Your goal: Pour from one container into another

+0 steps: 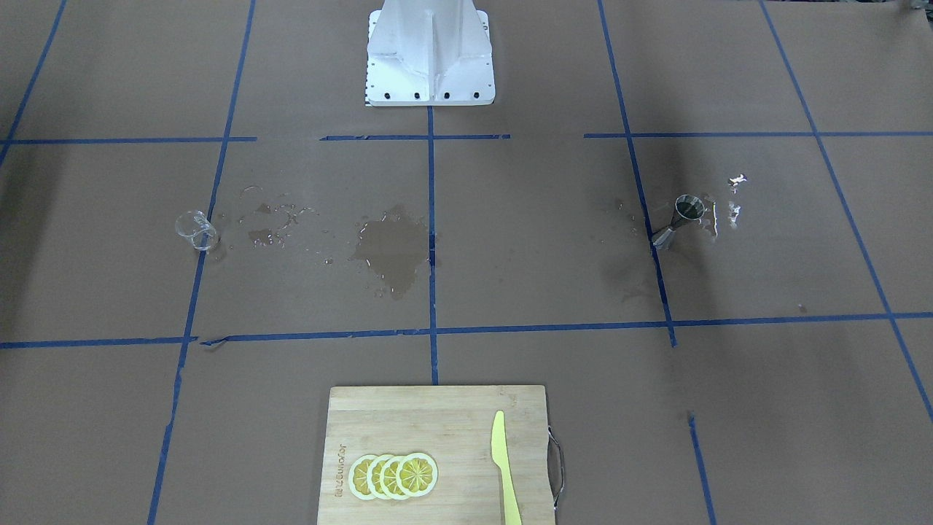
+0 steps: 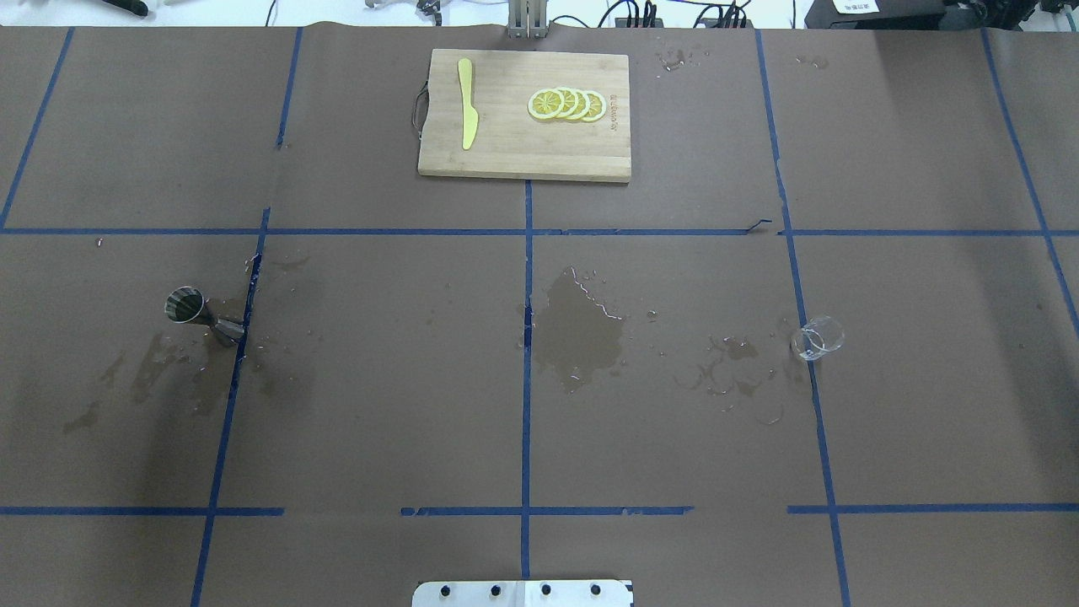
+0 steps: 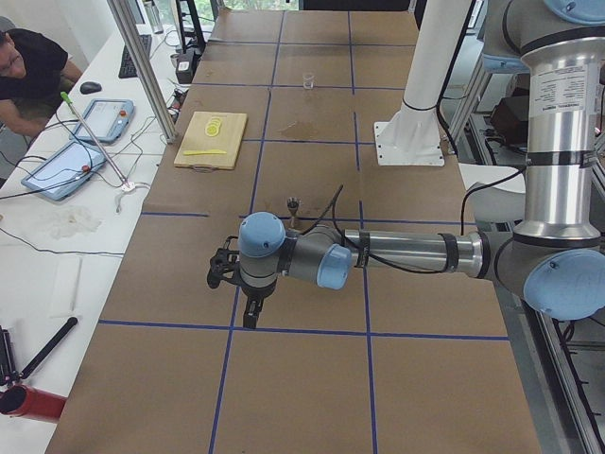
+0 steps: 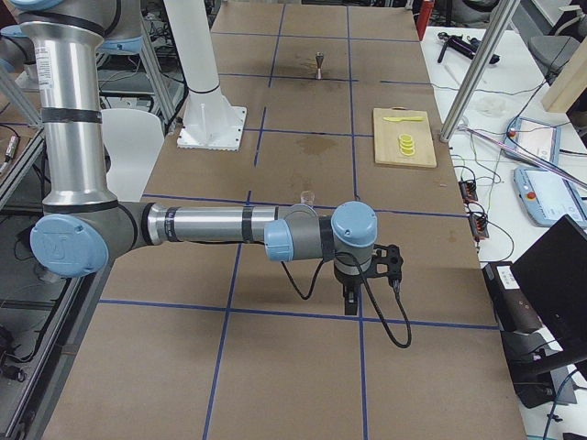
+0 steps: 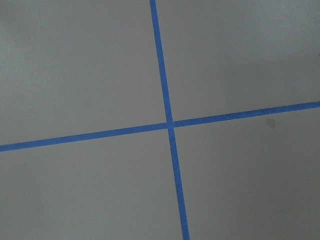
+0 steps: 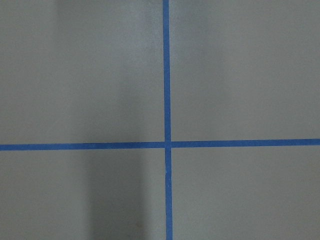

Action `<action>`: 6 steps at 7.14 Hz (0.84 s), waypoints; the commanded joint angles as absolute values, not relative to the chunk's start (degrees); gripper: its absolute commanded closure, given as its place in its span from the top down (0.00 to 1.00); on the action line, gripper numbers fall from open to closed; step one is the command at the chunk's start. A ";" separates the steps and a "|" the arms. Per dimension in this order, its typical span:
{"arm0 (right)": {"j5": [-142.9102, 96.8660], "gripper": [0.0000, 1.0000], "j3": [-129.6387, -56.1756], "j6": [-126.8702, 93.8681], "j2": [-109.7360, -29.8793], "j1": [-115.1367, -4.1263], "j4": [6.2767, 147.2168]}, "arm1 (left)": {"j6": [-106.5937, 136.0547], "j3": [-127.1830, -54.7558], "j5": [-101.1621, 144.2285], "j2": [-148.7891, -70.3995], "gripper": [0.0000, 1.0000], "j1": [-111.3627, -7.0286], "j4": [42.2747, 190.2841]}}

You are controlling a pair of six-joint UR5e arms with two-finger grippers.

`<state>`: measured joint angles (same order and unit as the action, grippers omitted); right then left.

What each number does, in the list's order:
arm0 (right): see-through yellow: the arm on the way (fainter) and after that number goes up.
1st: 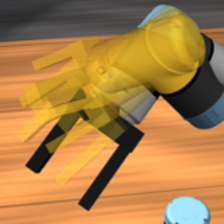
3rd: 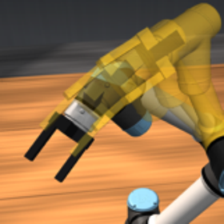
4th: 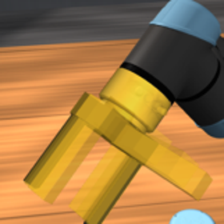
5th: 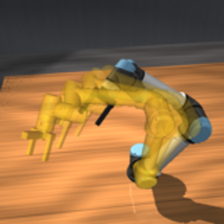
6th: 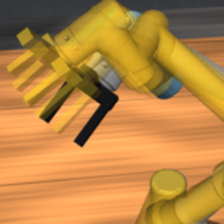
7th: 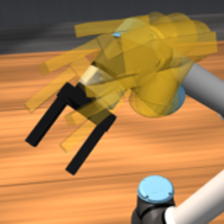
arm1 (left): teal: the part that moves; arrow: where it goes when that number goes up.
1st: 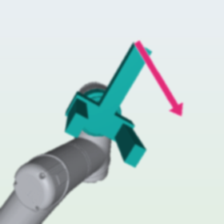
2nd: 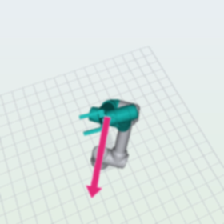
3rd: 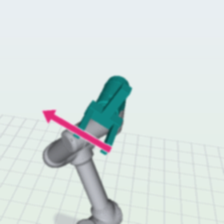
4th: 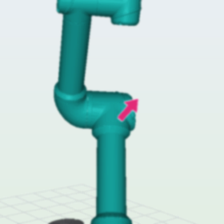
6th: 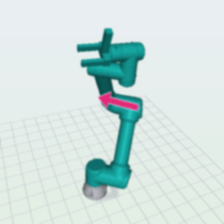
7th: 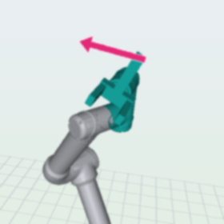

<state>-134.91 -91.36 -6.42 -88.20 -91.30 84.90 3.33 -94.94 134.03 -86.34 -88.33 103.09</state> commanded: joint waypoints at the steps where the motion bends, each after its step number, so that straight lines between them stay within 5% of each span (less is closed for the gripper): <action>1: -134.91 1.00 -91.23 -6.42 -88.24 -91.32 84.90 | 3.34 -94.92 134.03 -86.40 1.00 -88.33 103.10; 6: -134.91 1.00 -91.14 -6.33 -88.59 -91.32 84.90 | 9.02 -95.10 134.12 -86.92 1.00 -88.33 103.10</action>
